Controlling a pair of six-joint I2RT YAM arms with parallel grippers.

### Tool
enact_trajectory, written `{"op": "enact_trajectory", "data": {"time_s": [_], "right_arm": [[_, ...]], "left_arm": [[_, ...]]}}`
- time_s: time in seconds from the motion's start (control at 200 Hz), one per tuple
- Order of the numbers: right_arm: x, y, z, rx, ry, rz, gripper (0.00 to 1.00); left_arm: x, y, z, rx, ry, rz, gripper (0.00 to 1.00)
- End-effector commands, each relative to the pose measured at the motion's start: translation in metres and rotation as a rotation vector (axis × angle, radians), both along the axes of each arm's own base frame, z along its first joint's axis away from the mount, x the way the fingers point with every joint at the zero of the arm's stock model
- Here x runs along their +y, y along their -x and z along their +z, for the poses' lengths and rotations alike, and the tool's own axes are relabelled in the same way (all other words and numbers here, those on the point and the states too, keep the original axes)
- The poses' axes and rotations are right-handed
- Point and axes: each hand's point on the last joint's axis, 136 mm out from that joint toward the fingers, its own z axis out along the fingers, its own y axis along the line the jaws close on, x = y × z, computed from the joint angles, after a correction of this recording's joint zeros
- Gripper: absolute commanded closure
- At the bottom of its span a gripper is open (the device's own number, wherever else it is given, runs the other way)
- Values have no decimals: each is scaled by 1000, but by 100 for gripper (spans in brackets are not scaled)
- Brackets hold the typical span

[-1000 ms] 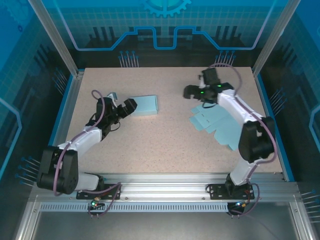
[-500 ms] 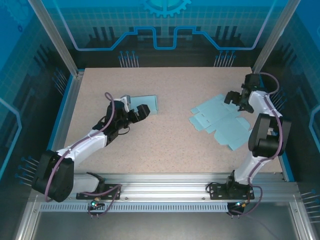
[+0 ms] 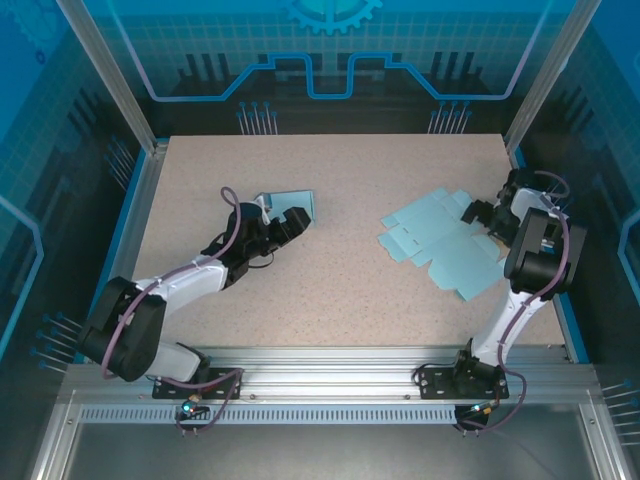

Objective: Fold the paper box

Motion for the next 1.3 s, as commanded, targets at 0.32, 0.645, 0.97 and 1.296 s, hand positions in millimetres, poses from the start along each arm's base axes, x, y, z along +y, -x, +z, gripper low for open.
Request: {"op": "enact_trajectory", "data": {"time_s": [0.32, 0.645, 0.97, 1.296], "right_arm": [[68, 46, -3, 34, -147, -11, 0], [152, 58, -9, 77, -147, 132, 0], [208, 98, -11, 114, -105, 265, 0], [196, 104, 61, -96, -26, 286, 0]], "left_arm": [[-22, -9, 0, -12, 85, -63, 5], [-28, -8, -21, 23, -22, -109, 8], [-42, -14, -29, 14, -225, -172, 19], [-85, -45, -57, 66, -444, -347, 29]]}}
